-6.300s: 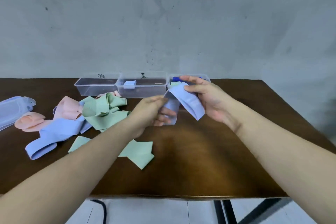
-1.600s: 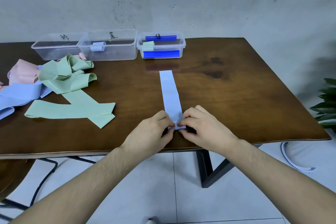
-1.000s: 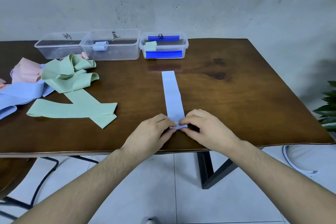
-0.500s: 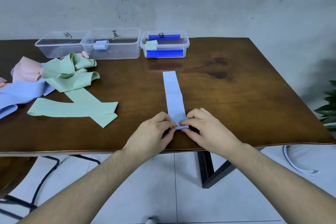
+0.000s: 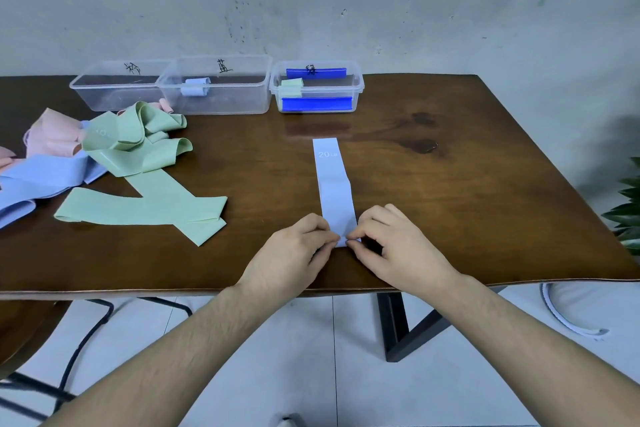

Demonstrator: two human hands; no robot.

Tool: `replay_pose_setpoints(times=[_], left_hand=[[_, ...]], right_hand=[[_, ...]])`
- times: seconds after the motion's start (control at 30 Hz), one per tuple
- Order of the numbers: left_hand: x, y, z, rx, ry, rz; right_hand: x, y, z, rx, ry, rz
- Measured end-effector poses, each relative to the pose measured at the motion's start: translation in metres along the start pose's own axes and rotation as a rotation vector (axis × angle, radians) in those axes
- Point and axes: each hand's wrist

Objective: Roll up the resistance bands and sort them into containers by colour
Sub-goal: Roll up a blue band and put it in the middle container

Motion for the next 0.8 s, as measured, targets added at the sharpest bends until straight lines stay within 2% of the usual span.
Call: replay_pose_setpoints(times=[0.3, 0.6, 0.8], left_hand=[[0.0048, -0.0024, -0.0036, 0.049, 0.033, -0.106], [0.0057, -0.0052, -0.0062, 0.030, -0.050, -0.030], [0.0020, -0.0080, 0.0017, 0.057, -0.004, -0.019]], right_hand=[[-0.0007, 0.0033, 0.0020, -0.063, -0.016, 0.089], [-0.0010, 0.0014, -0.0061, 0.024, -0.009, 0.060], [0.0010, -0.0026, 0.0017, 0.056, -0.037, 0.051]])
Point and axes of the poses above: each hand's wrist, its own z-axis away from the middle knuckle, its own y-axis out of the palm, x = y × z, and after that the axes turned 14 degrees about z, right-handed
